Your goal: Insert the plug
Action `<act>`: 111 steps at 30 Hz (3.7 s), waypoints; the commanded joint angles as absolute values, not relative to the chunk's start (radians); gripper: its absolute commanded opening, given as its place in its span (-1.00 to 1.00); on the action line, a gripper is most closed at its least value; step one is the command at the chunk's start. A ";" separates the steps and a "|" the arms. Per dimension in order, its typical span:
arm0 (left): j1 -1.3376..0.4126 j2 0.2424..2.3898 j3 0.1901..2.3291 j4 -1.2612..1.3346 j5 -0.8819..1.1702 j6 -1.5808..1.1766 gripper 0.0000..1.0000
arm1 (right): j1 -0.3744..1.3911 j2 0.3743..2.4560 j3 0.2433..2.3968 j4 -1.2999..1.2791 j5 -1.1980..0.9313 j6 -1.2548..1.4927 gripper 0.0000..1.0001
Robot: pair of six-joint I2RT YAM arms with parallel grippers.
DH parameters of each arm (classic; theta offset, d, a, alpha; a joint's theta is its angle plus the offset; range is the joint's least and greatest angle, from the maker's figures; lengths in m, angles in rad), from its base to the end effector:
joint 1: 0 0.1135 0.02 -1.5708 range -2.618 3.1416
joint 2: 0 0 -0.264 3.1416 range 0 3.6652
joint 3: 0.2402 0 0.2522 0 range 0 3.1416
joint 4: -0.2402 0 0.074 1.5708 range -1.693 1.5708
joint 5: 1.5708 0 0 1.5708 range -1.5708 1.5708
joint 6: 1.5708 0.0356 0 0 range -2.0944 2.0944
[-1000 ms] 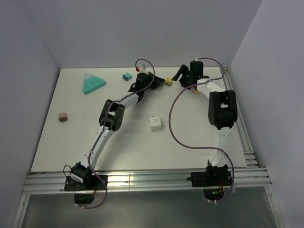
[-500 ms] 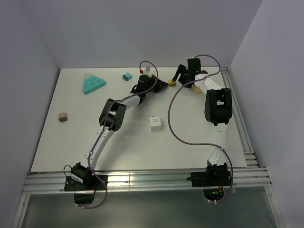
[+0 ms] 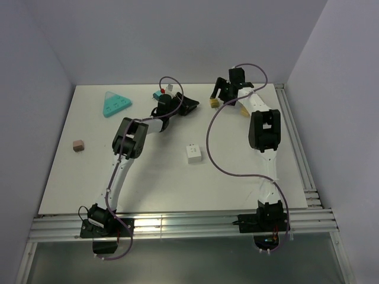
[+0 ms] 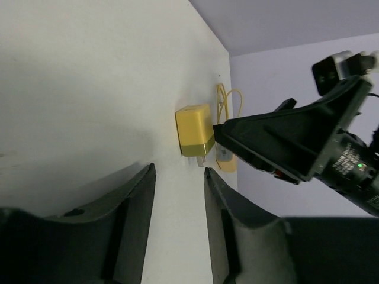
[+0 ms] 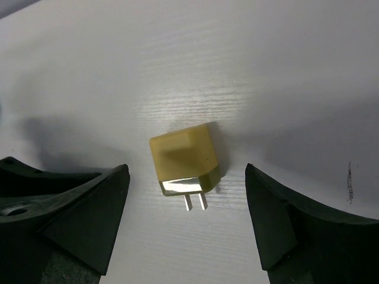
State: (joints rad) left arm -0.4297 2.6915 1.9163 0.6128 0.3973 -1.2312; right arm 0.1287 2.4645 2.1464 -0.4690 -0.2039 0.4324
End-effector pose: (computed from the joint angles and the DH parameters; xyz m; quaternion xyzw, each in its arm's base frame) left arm 0.5216 -0.2542 0.0825 -0.1738 0.7378 -0.5700 0.3171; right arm 0.5485 0.0783 0.1822 0.1007 0.9147 0.1956 0.3390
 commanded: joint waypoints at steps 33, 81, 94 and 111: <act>-0.379 2.241 1.554 0.678 0.413 -1.003 0.03 | 0.230 2.638 2.474 -0.729 0.041 0.391 0.09; -1.149 1.170 0.686 0.580 -0.455 -0.611 0.26 | 0.472 0.838 0.653 0.031 -0.160 1.258 -1.00; -1.230 1.267 0.781 0.564 -0.575 -0.578 0.65 | 0.597 0.724 0.617 0.008 -0.046 1.299 -1.00; -1.230 1.302 0.813 0.555 -0.595 -0.584 -0.18 | 0.706 0.712 0.591 0.040 0.032 1.328 -1.00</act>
